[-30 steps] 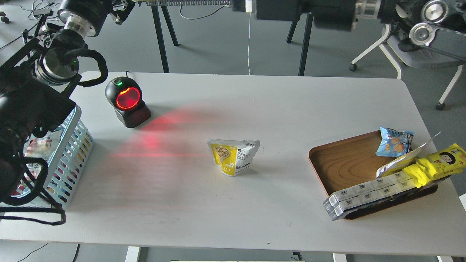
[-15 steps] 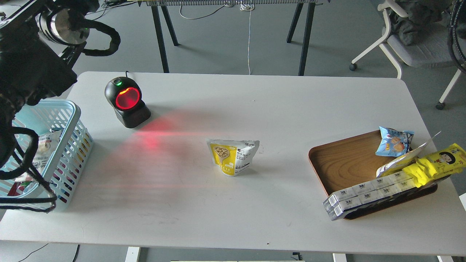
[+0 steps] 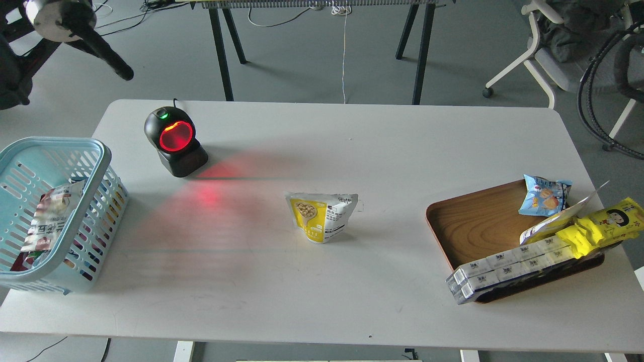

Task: Scan snack and place in basket
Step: 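Reach the left gripper to the standing yellow packet and grasp it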

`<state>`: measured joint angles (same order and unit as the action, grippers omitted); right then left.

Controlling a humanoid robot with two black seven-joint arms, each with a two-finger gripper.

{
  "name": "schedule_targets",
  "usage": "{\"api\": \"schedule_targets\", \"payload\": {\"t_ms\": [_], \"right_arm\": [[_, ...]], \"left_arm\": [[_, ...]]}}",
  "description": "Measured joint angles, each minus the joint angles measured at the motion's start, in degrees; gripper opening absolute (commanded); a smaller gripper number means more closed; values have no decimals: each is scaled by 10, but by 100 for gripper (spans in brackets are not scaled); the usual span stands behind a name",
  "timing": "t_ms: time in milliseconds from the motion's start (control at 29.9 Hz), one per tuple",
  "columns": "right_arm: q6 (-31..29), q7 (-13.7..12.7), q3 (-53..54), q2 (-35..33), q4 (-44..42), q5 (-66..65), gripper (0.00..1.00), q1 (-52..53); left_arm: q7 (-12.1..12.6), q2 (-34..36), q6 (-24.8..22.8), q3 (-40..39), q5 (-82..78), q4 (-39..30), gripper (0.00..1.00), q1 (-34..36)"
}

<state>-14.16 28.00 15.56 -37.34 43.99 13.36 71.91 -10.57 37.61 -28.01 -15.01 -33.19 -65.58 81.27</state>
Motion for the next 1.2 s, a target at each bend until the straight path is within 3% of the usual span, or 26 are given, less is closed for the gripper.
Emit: {"api": "schedule_targets", "payload": {"t_ms": [100, 201, 401, 635, 836, 1204], "right_arm": [[0, -1, 65, 25, -25, 10, 100, -34], [0, -23, 128, 54, -56, 17, 100, -63], [-10, -42, 190, 112, -112, 20, 100, -102], [-51, -50, 262, 130, -113, 24, 100, -176], [-74, -65, 270, 132, -105, 25, 100, -190], [-72, -69, 271, 135, -88, 26, 100, -198]], "left_arm": [[-1, 26, 10, -3, -95, -90, 99, -2], [-1, 42, 31, -4, -161, -170, 99, -2], [-2, 46, 43, 13, -328, -244, 98, -19], [-47, 1, 41, 29, -640, -253, 97, -90], [-63, -33, 41, 71, -860, -246, 96, -118], [-65, -55, 40, 109, -918, -213, 89, -135]]}}
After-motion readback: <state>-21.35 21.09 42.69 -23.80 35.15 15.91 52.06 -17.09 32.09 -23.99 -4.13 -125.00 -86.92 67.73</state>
